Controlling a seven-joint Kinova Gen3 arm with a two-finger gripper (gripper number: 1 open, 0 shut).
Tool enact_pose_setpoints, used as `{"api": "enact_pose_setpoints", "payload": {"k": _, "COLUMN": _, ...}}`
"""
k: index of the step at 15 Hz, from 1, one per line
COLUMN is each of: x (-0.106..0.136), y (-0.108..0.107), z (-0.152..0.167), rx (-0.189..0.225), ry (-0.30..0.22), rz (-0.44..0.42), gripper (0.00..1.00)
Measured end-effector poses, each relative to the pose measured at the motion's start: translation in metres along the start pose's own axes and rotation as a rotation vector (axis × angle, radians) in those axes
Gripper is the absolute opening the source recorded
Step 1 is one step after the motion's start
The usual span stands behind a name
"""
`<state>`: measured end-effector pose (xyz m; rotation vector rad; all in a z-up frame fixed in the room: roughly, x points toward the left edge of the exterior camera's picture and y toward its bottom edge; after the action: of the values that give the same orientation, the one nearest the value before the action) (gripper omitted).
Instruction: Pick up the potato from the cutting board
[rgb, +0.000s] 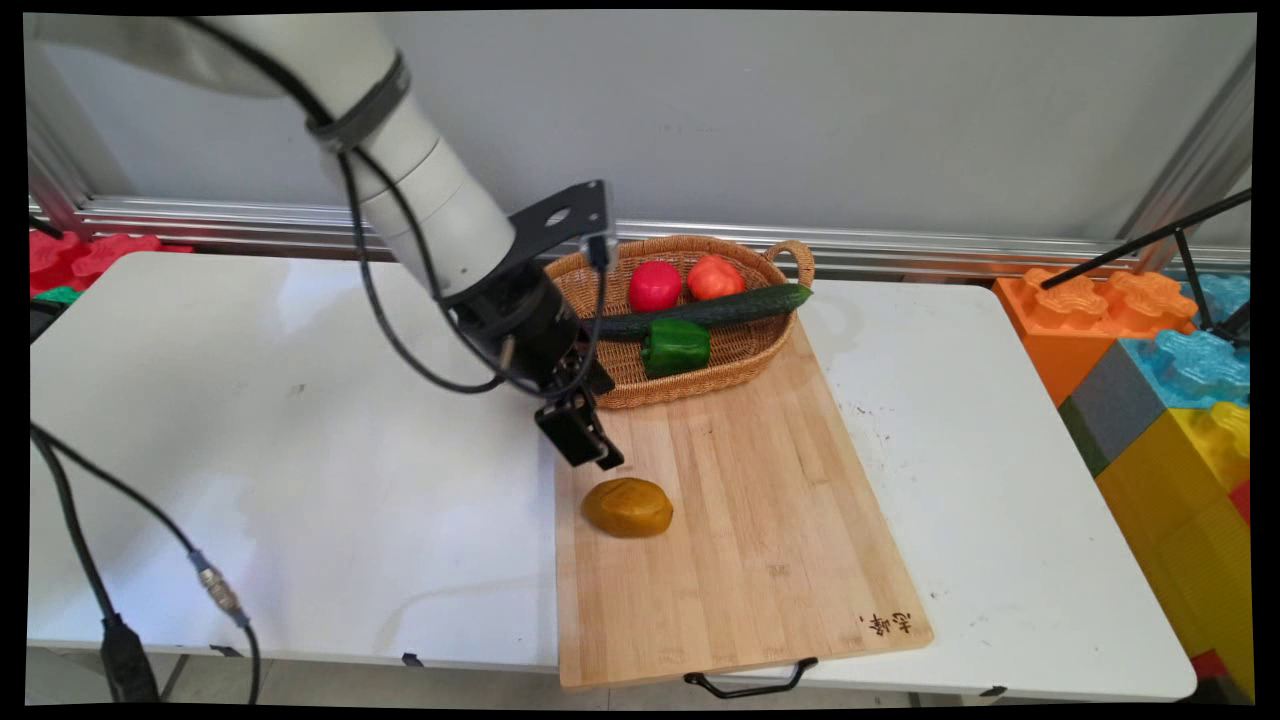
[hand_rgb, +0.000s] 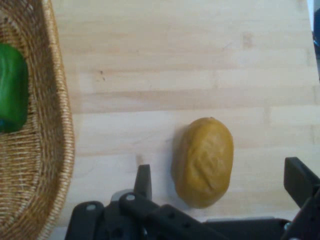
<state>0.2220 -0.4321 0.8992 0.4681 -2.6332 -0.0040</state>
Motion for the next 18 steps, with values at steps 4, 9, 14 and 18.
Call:
{"api": "enact_pose_setpoints", "payload": {"k": 4, "x": -0.031, "y": 0.001, "z": 0.023, "rx": -0.028, "ry": 0.042, "rz": 0.048, "gripper": 1.00}}
{"api": "enact_pose_setpoints", "payload": {"k": 9, "x": -0.057, "y": 0.003, "z": 0.055, "rx": -0.044, "ry": 0.072, "rz": 0.099, "gripper": 1.00}}
{"api": "enact_pose_setpoints", "payload": {"k": 14, "x": -0.071, "y": 0.004, "z": 0.082, "rx": -0.026, "ry": 0.094, "rz": 0.135, "gripper": 1.00}}
{"api": "enact_pose_setpoints", "payload": {"k": 18, "x": -0.075, "y": 0.007, "z": 0.098, "rx": -0.013, "ry": 0.111, "rz": 0.154, "gripper": 1.00}}
